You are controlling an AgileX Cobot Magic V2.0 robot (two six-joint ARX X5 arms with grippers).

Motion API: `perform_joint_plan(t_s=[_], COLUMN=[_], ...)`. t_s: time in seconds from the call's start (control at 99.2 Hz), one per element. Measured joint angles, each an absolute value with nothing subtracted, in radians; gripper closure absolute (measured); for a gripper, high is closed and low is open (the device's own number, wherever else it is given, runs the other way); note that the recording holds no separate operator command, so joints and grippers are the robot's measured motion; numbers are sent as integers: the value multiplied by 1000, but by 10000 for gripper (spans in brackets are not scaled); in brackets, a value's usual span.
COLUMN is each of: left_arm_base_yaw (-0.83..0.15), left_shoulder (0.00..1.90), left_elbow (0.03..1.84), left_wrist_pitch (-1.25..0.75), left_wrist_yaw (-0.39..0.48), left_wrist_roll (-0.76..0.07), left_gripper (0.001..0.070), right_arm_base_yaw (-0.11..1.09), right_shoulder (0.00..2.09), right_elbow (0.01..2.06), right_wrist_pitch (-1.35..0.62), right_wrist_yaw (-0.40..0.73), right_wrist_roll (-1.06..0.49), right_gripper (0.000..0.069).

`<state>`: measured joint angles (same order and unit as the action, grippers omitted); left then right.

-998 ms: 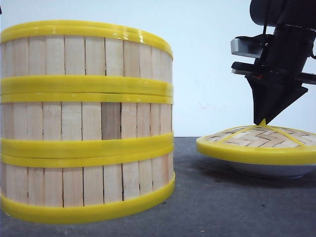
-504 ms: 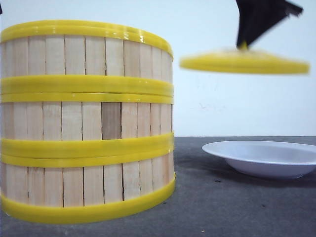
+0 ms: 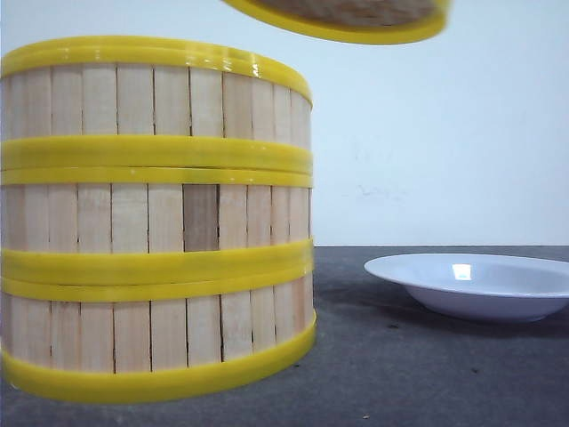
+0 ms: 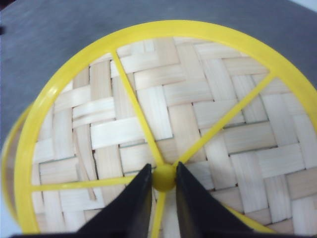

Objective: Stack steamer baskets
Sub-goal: 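Lift the lid off the white plate and lower it onto the stack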

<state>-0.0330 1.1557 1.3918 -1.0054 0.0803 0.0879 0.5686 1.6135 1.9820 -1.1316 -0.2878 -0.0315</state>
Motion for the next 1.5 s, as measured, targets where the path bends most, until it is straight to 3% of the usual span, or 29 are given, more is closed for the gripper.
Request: perform_joint_plan(t_s=[0.676,1.503], left_arm_base_yaw=[-33,-33], left_shoulder=[1156,1156], left_elbow=[1392,1392], left_wrist_pitch=[-1006,-1007], left_wrist_yaw=[72,70], left_wrist_roll=[74,63], left_gripper=[410,410], right_arm_base_yaw=[792,870], right_shoulder=[1816,1855], right_elbow=[2130,2130], right_wrist_pitch=[-1204,-1200], right_wrist_yaw=[-281,-230], right_wrist_roll=[-72,-82], right_gripper=[639,639])
